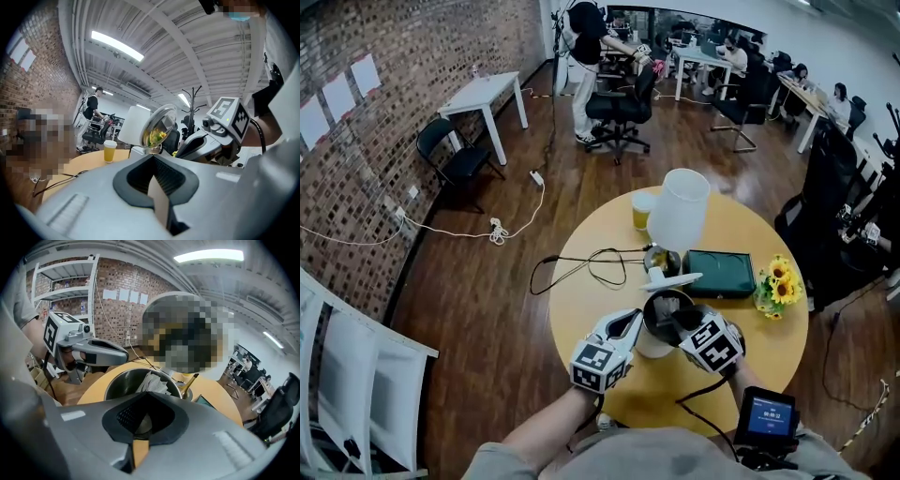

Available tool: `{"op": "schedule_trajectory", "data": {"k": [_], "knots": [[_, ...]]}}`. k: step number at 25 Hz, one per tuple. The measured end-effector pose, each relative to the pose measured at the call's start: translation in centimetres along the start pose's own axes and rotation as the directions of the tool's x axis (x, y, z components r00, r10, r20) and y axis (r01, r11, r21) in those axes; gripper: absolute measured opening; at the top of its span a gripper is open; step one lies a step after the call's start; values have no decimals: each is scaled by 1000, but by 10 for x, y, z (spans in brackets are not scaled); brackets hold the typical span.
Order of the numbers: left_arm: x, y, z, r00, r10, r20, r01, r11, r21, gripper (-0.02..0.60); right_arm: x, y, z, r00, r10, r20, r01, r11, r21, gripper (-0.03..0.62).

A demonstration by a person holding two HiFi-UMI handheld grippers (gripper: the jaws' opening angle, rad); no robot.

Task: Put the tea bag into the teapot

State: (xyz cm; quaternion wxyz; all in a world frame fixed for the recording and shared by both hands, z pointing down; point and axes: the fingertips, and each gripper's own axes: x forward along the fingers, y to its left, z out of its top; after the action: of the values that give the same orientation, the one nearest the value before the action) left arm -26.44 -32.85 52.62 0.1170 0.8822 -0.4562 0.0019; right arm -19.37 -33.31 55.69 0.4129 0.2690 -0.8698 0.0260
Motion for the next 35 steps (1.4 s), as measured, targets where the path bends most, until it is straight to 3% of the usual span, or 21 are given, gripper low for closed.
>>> {"op": "schedule_trajectory", "data": {"k": [3,7,12,16,21,35], "knots": [[-3,6,-1,1000,6,1,-6,1000,-13,0,7,2,1,997,46,-55,-48,998,-30,11],[-2,16,-5,999,38,11,-37,999,-28,0,21,4,-4,983,83,-166,-109,982,-153,12],[-5,20,-13,998,60,1,-60,997,-42,0,36,1,-19,942,75,-328,-184,931,-314,12],[-10,26,-19,996,91,-4,-91,995,-48,0,42,1,-22,912,62,-406,-229,897,-377,12],[-12,29,-20,995,103,-9,-104,993,-64,0,45,-1,-23,903,40,-428,-234,881,-411,18],[-6,27,-19,995,100,0,-100,993,-62,0,47,1,-22,915,73,-396,-240,888,-392,48]]}}
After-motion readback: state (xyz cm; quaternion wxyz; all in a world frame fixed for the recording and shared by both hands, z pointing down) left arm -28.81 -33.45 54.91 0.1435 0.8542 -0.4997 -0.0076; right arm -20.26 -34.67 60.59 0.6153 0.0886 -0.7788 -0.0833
